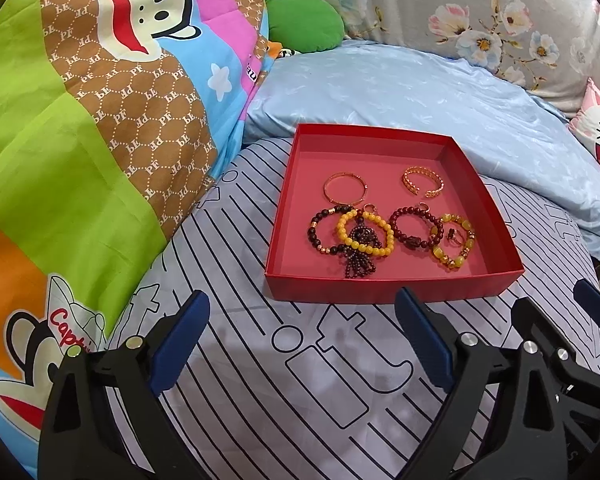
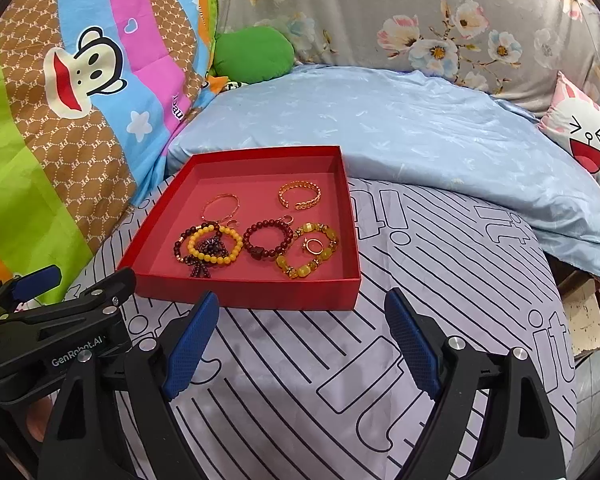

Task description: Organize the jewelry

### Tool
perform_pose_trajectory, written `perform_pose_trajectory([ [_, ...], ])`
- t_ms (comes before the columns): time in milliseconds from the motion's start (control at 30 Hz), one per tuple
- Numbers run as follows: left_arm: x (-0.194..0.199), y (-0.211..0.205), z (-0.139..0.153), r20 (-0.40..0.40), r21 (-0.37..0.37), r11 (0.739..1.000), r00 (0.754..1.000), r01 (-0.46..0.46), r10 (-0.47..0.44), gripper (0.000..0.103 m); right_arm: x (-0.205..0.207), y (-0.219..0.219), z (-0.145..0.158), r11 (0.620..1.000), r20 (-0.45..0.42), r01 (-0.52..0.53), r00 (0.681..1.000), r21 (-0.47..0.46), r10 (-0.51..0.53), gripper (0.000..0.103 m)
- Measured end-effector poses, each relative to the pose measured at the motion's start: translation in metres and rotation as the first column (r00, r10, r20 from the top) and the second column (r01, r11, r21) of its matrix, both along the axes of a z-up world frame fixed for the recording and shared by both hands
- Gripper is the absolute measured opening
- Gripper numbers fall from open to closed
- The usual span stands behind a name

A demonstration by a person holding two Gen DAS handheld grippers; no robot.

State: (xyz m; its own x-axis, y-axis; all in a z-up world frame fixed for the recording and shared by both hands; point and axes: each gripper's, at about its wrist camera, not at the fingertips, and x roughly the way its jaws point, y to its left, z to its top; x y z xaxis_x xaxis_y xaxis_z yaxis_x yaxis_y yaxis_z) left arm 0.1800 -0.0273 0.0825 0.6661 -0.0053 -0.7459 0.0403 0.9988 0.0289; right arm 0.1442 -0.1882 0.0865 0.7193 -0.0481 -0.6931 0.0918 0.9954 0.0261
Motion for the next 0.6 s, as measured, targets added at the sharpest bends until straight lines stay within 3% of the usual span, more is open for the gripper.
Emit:
perform_pose_trajectory([
  [600, -0.0067, 0.0011, 0.0029, 0.001, 0.001, 1.000, 1.000, 0.001, -0.001, 0.087, -0.0064, 0.0023, 0.0071, 1.000, 0.007, 0.000, 1.000, -0.003, 0.000, 0.082],
])
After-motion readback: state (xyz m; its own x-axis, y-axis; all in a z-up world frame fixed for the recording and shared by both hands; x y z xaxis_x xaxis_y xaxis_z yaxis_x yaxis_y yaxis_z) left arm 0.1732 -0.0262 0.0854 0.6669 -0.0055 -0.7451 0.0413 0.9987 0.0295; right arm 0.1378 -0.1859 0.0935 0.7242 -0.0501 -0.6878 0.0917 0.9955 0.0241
